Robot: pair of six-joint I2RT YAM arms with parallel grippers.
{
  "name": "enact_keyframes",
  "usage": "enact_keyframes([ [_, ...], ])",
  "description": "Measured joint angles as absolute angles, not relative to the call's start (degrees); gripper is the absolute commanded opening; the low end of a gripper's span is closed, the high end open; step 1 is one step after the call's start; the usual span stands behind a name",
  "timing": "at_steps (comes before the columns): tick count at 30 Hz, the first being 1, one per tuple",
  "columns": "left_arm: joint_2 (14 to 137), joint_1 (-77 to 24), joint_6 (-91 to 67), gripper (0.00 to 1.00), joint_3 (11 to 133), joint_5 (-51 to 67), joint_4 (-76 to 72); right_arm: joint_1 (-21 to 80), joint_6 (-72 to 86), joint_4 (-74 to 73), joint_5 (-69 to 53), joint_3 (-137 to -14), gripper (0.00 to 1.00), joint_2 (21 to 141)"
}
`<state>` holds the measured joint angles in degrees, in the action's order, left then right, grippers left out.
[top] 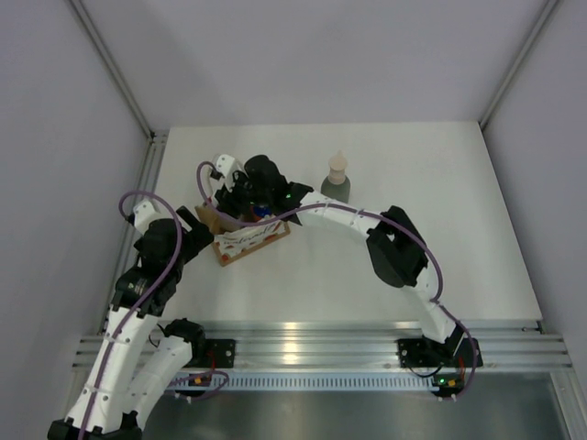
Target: Take the personal care products out of the canvas bag
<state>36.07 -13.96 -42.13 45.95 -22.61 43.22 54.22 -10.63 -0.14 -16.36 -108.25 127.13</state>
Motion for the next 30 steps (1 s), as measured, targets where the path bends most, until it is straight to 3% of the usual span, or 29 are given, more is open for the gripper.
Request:
enact_keyframes([
  [30,34.3,-14.0,-44.9,0.98,44.9,-23.5,43.6,54.2,-13.0,-4.2,-14.2,-111.4,0.00,124.5],
])
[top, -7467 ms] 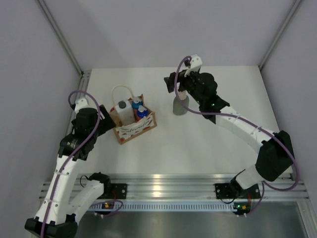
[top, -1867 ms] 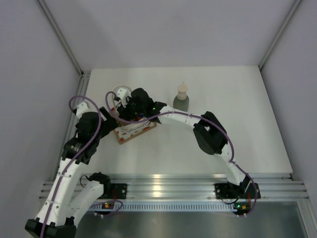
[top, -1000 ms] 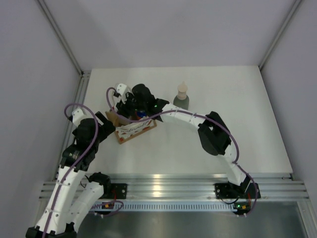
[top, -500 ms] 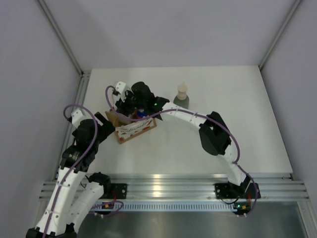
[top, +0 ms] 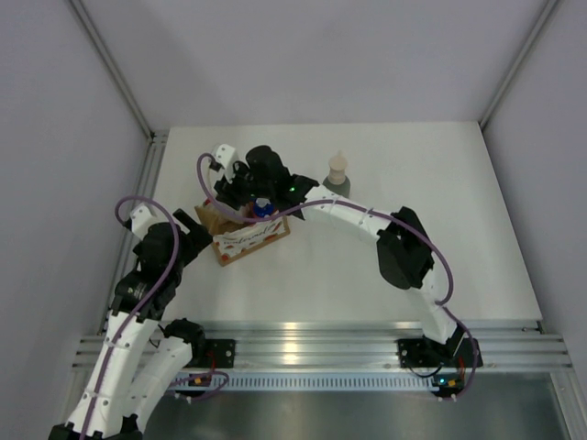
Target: Take the personal care products out of the canvas bag
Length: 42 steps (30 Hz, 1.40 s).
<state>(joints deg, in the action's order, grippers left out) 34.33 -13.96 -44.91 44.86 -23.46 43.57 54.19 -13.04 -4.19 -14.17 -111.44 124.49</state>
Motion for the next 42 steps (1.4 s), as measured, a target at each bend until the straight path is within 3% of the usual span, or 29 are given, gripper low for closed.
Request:
enact_keyframes([
  [14,34.3,-14.0,-45.5,0.98,44.5,-23.5,43.6,54.0,-13.5,-4.3,-14.2,-111.4,0.00,124.2],
  [26,33.6,-14.0,-44.9,0.98,44.8,-23.4,43.8,53.8,-13.0,-3.3,-14.4,-111.5,0.00,130.7],
  [27,33.6,-14.0,-44.8,0.98,45.0,-23.4,43.8,53.8,-13.0,-3.2,-14.4,-111.5,0.02,130.7],
  [29,33.6,-14.0,-44.5,0.98,45.4,-23.5,43.8,53.8,-12.9,-3.3,-14.2,-111.5,0.20,130.7],
  [42,33.6,-14.0,-41.7,0.98,47.8,-24.4,44.7,53.8,-13.3,-4.9,-13.6,-111.6,0.61,130.6],
])
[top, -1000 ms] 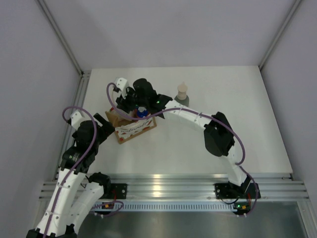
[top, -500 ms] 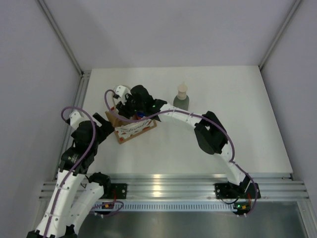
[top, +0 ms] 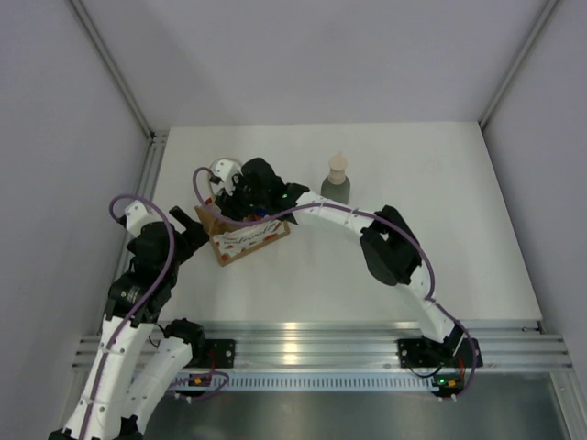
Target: Take the personal care products out of the canvas bag
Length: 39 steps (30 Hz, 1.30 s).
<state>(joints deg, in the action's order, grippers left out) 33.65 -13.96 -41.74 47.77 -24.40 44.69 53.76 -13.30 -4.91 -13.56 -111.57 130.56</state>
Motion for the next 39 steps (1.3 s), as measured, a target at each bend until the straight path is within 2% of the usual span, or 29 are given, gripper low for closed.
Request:
enact_keyframes([
  [4,34.0,-14.0,-40.6,0.98,49.0,-23.4,45.1,53.8,-13.4,-7.6,-13.7,-112.6,0.69,130.9],
  [6,34.3,-14.0,-40.3,0.98,49.3,-23.3,45.1,53.8,-13.4,-8.3,-13.8,-112.9,0.69,131.0],
  [7,34.3,-14.0,-40.2,0.98,49.3,-23.2,45.2,53.8,-13.4,-8.4,-13.8,-112.9,0.64,131.0],
  [11,34.4,-14.0,-39.8,0.98,49.4,-23.2,45.3,53.8,-13.6,-8.9,-13.6,-113.8,0.58,131.5],
  [14,34.7,-14.0,-39.2,0.98,49.4,-23.2,45.5,53.8,-14.1,-9.7,-13.5,-116.4,0.49,133.3],
  [15,35.0,-14.0,-39.0,0.98,49.5,-23.2,45.6,53.8,-14.1,-9.7,-13.5,-116.7,0.42,133.6],
  [17,35.6,-14.0,-38.8,0.98,49.6,-23.2,45.7,53.9,-14.0,-9.9,-13.7,-117.0,0.39,133.8],
  [21,35.8,-14.0,-38.2,0.98,49.8,-23.3,46.0,54.0,-14.4,-10.1,-13.9,-117.2,0.26,133.9],
  [23,35.6,-14.0,-37.6,0.98,50.2,-23.5,46.4,54.1,-14.7,-10.1,-14.1,-117.2,0.11,134.0],
  [24,35.6,-14.0,-37.3,0.98,50.5,-23.7,46.5,54.2,-14.8,-10.1,-14.1,-117.2,0.00,134.0],
  [39,35.3,-14.0,-33.8,0.98,52.4,-26.6,46.7,54.4,-11.3,-8.3,-11.3,-116.3,0.00,133.7],
])
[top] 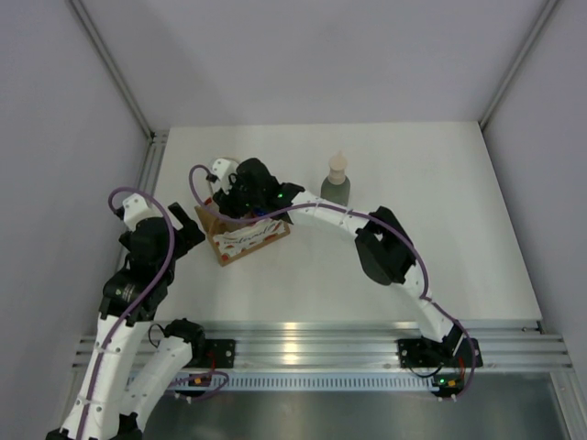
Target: Take the personal care products out of the canvas bag
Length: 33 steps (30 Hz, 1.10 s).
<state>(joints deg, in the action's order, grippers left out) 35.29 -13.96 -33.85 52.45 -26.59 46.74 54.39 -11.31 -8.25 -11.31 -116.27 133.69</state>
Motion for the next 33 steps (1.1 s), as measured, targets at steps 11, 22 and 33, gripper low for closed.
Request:
enact_keyframes([
  [11,35.0,-14.0,-33.8,0.98,52.4,-25.9,46.7,55.0,-8.3,-9.0,-5.7,-116.3,0.00,133.0],
  [22,34.5,-14.0,-33.8,0.98,52.2,-25.8,46.7,55.0,-7.4,-11.6,-3.7,-115.9,0.00,127.9],
  [33,33.9,-14.0,-33.8,0.98,52.1,-25.8,46.7,55.0,-7.4,-13.3,-3.9,-116.7,0.00,124.6],
])
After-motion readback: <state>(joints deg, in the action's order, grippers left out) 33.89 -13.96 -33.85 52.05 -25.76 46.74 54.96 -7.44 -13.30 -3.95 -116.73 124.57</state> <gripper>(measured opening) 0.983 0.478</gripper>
